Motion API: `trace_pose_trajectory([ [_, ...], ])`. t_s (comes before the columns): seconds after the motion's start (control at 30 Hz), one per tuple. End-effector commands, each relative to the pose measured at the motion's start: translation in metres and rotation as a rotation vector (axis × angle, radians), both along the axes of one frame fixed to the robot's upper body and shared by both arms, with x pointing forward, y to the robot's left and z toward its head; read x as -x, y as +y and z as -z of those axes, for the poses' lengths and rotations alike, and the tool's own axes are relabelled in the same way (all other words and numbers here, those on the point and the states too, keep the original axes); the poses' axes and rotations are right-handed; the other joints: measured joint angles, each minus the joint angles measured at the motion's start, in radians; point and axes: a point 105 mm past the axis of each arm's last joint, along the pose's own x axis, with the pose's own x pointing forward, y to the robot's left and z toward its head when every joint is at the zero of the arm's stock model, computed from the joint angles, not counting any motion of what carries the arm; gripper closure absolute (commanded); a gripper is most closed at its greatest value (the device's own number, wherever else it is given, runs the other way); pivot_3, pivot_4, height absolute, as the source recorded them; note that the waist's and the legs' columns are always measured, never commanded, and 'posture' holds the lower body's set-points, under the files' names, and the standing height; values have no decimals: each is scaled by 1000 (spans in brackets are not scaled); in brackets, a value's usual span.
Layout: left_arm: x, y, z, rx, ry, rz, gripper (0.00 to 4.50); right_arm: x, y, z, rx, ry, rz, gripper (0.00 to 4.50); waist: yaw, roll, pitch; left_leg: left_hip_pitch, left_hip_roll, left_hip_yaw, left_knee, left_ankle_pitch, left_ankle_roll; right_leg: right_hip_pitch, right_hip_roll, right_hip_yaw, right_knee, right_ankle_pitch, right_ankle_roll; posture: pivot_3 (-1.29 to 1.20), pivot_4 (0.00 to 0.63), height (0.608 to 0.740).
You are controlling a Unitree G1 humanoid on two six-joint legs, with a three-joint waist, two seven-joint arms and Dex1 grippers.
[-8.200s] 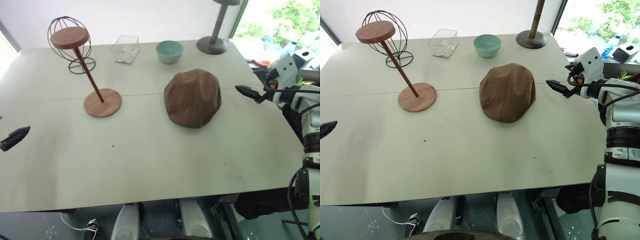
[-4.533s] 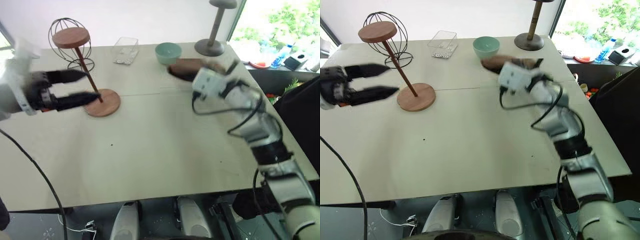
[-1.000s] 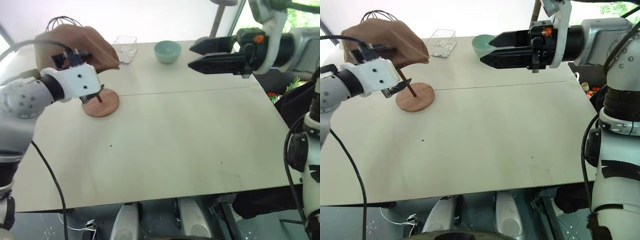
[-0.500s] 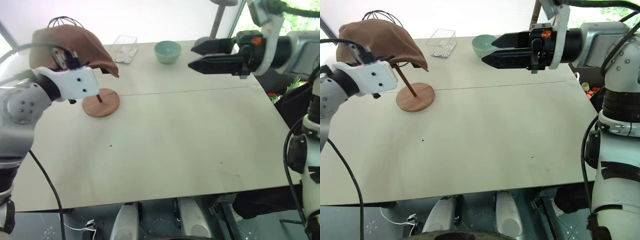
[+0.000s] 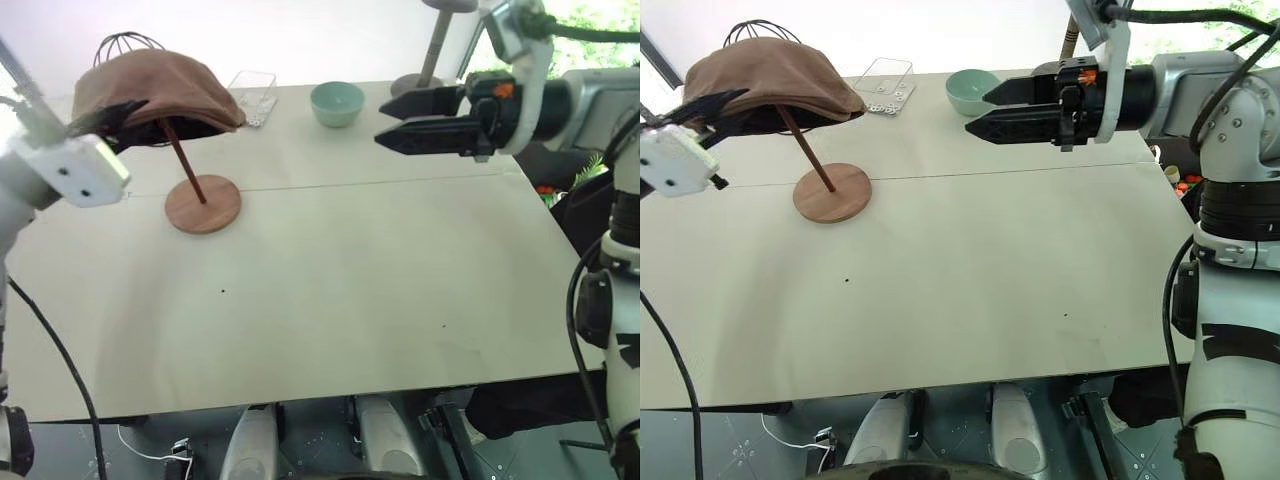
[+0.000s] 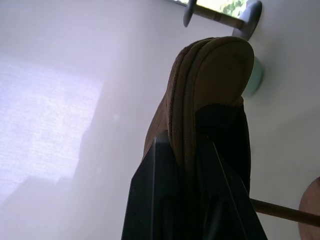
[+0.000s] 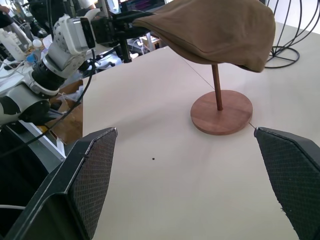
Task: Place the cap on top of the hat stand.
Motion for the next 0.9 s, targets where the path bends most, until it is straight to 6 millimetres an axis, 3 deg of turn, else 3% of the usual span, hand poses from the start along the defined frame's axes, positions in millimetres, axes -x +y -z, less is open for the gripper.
trace_pose_trajectory([
  [0.03, 13, 14, -33, -10, -143, 37, 4459, 4, -4, -9, 3, -51, 1, 0, 1, 0, 0, 0, 0, 0, 0, 0, 0, 0, 0, 0, 0, 0, 0, 0, 150, 740],
  [0.3, 16, 22, -31, -136, -163, 116, 4459, 2, -6, -10, 16, -77, 19, 0, -1, 0, 0, 0, 0, 0, 0, 0, 0, 0, 0, 0, 0, 0, 1, 0, 150, 740],
  [0.57, 19, 28, -3, -191, -74, 172, 4459, 4, -10, -6, 45, -79, 39, 0, -2, 0, 0, 0, 0, 0, 0, 0, 0, 0, 0, 0, 0, 0, 1, 0, 150, 740],
  [0.7, 19, 45, 2, -163, -58, 107, 4459, 6, -10, -8, 47, -84, 36, 0, -4, 0, 0, 0, 0, 0, 0, 0, 0, 0, 0, 0, 1, 0, 1, 0, 150, 740],
  [0.73, 18, 49, 3, -148, -54, 89, 3631, 6, -11, -8, 45, -85, 38, 0, -4, 0, 0, 0, 0, 0, 0, 0, 0, 0, 0, 0, 1, 0, 1, 0, 150, 740],
  [0.77, 18, 53, 4, -135, -47, 70, 3339, 5, -10, -9, 43, -85, 40, 0, -4, 0, 0, 0, 0, 0, 0, 0, 0, 0, 0, 0, 1, 0, 1, 0, 150, 740],
  [0.9, 21, 67, 7, -107, -50, -9, 1304, 2, -9, -11, 28, -90, 46, 0, -4, 0, 0, 0, 0, 0, 0, 0, 0, 0, 0, 0, 1, 0, 1, 0, 150, 740],
])
